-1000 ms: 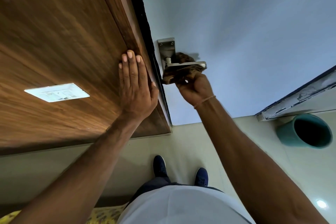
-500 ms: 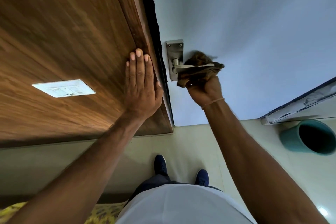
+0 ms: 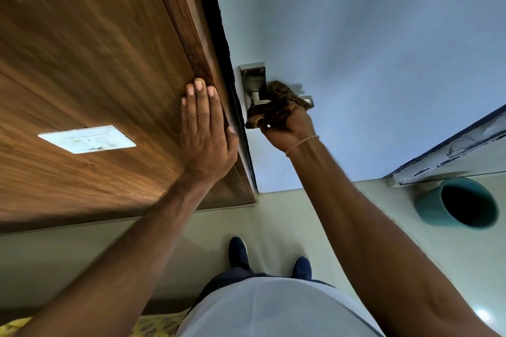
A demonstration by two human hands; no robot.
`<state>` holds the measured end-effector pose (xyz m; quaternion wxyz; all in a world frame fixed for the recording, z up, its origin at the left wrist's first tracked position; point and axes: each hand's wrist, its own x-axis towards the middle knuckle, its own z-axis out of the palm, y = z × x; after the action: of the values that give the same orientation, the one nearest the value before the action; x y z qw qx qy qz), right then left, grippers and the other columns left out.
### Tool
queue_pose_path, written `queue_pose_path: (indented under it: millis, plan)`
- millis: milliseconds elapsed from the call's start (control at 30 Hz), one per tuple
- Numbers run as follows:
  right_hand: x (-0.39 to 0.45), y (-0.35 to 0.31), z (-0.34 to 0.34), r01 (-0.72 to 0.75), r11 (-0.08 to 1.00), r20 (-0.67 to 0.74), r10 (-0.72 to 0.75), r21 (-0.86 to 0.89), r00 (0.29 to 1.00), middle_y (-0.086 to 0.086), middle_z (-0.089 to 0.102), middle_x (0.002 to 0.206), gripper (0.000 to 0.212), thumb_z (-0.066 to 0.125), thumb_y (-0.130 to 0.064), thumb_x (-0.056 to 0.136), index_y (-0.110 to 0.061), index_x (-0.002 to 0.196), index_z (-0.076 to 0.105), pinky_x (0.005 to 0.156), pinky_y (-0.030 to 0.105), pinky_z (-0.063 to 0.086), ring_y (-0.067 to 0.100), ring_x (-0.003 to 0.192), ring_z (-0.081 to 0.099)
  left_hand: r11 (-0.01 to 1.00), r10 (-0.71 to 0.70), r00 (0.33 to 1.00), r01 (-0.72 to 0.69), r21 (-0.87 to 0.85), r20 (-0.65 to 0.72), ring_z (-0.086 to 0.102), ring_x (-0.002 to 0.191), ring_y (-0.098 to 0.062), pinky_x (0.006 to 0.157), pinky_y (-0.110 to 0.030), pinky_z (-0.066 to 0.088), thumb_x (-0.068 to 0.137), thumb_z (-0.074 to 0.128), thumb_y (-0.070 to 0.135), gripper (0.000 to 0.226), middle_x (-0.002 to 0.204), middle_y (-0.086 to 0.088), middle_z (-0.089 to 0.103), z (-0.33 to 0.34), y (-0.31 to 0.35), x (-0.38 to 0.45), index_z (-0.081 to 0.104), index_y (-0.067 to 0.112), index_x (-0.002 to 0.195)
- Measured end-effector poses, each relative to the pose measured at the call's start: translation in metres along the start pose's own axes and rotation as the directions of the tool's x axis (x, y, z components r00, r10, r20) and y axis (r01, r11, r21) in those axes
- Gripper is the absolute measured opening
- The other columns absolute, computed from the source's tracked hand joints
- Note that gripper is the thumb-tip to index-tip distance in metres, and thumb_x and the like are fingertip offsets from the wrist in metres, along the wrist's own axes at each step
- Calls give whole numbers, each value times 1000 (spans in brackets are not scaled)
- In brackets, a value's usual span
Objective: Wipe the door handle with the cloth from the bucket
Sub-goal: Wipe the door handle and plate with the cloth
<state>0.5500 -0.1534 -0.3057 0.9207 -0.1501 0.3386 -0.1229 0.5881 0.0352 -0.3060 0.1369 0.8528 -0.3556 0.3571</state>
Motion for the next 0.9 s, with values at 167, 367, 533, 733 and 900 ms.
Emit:
queue_pose_path:
  millis: [167,367,533,733,900]
  plan:
    - [7,-23,-17,61,997,-29,-60,40,998,14,65,127,36,64,-8,92,-7,128,66,89,41,46,31,109,56,1000,-1,1000,1,4,-5,20,160,-45,135,-54,18,97,61,16,84,168,-34,28,1,0,0,18,-8,165]
    - [-1,4,-6,57,997,76,-61,53,995,11,62,102,10,56,-12,98,-17,99,65,69,36,55,28,82,62,1000,-4,1000,4,13,-18,22,160,-46,134,-55,20,95,62,16,84,168,-34,29,2,1,-1,20,-8,164]
    - [-4,10,3,41,998,0,-41,40,999,17,64,118,39,61,5,85,-14,117,69,96,39,48,34,105,60,1000,-6,1000,6,13,-7,23,160,-47,133,-57,22,95,63,17,83,169,-32,24,2,0,-1,22,-9,163]
    - [-8,-31,-13,141,979,-60,-151,-150,987,18,66,94,28,47,10,94,-8,99,67,63,35,50,35,73,62,1000,-23,1000,23,12,0,24,159,-48,133,-58,23,95,64,18,85,169,-32,24,4,2,-1,21,-9,164]
    - [-12,-38,-17,267,821,-114,-371,-505,922,40,63,92,28,53,11,84,18,109,64,61,46,50,43,67,62,1000,-21,1000,21,11,-4,22,160,-47,134,-56,20,95,63,17,86,169,-33,26,4,2,-1,20,-8,164]
